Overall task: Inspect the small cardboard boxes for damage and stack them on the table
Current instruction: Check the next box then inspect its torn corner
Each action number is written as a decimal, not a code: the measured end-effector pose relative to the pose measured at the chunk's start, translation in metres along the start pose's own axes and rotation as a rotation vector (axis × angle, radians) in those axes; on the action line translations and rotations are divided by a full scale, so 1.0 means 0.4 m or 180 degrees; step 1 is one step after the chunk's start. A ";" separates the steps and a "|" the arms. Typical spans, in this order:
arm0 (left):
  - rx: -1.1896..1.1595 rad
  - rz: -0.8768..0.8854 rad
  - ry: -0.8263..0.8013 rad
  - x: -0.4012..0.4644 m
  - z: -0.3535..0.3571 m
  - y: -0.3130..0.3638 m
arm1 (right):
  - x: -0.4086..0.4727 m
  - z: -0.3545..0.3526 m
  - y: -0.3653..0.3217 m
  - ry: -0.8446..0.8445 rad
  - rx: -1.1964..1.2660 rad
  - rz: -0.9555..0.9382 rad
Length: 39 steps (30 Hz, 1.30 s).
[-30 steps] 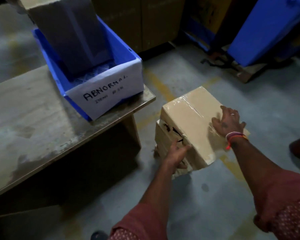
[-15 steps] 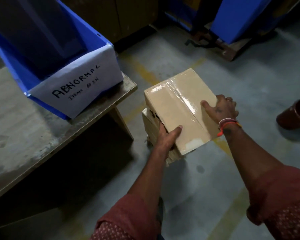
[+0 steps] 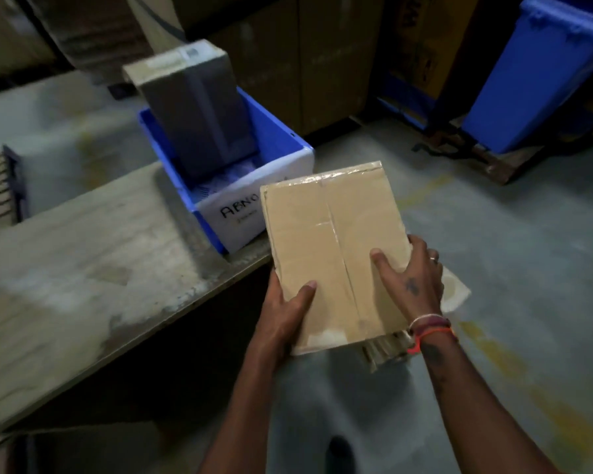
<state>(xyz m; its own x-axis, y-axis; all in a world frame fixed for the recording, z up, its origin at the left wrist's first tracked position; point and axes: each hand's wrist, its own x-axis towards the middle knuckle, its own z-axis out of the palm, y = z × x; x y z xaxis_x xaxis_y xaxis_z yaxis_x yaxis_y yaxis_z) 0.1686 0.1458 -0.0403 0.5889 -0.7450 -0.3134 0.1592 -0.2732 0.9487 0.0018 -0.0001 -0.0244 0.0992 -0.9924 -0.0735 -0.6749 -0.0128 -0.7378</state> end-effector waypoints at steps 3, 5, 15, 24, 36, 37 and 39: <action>-0.0077 0.0008 0.0229 -0.076 -0.149 0.021 | -0.106 0.052 -0.096 -0.0268 0.0014 -0.0241; -0.0078 0.0016 0.0375 -0.119 -0.255 0.051 | -0.172 0.099 -0.171 -0.0441 0.0101 -0.0398; 0.0099 0.0182 0.0572 -0.289 -0.650 0.127 | -0.399 0.212 -0.432 -0.1000 0.0017 -0.0807; -0.0116 0.0052 0.0836 -0.380 -0.981 0.058 | -0.600 0.430 -0.578 -0.1542 0.0548 -0.1240; 0.0194 0.0271 0.1434 -0.068 -1.357 0.033 | -0.579 0.858 -0.809 -0.2052 0.0422 -0.1523; 0.0203 0.0261 0.1465 -0.041 -1.369 0.029 | -0.569 0.884 -0.819 -0.2066 0.0340 -0.1569; 0.0275 0.0202 0.1523 0.005 -1.391 0.008 | -0.548 0.935 -0.829 -0.2156 0.0118 -0.1670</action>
<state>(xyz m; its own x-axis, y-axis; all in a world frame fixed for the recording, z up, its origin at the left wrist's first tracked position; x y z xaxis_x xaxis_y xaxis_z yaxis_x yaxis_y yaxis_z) 0.6111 0.4822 -0.0143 0.8965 -0.4042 -0.1812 0.0568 -0.3008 0.9520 0.4775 0.2674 -0.0146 0.8151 -0.5718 -0.0928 -0.3965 -0.4339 -0.8090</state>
